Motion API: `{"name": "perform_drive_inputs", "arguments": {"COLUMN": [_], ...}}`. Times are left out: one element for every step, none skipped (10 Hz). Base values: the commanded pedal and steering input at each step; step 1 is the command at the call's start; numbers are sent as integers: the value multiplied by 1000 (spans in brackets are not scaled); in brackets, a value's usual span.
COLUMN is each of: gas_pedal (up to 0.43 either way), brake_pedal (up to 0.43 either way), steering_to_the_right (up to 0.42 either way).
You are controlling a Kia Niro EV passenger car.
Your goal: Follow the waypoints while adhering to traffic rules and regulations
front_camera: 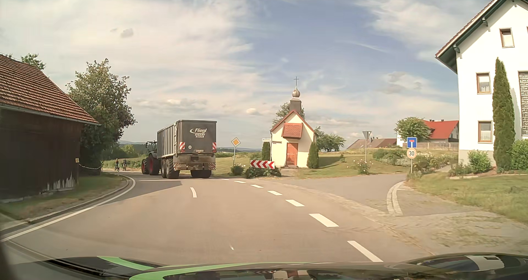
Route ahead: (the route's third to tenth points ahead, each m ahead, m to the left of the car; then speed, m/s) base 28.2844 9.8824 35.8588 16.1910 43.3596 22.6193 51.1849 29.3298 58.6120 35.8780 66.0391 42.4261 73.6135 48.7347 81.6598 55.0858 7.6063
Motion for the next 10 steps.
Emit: {"name": "perform_drive_inputs", "arguments": {"gas_pedal": [98, 98, 87, 67, 67, 67, 67, 67, 67, 67], "brake_pedal": [0, 0, 0, 0, 0, 0, 0, 0, 0, 0], "steering_to_the_right": [-60, -65, -68, -71, -74, -76, -76, -78, -80, -85]}}
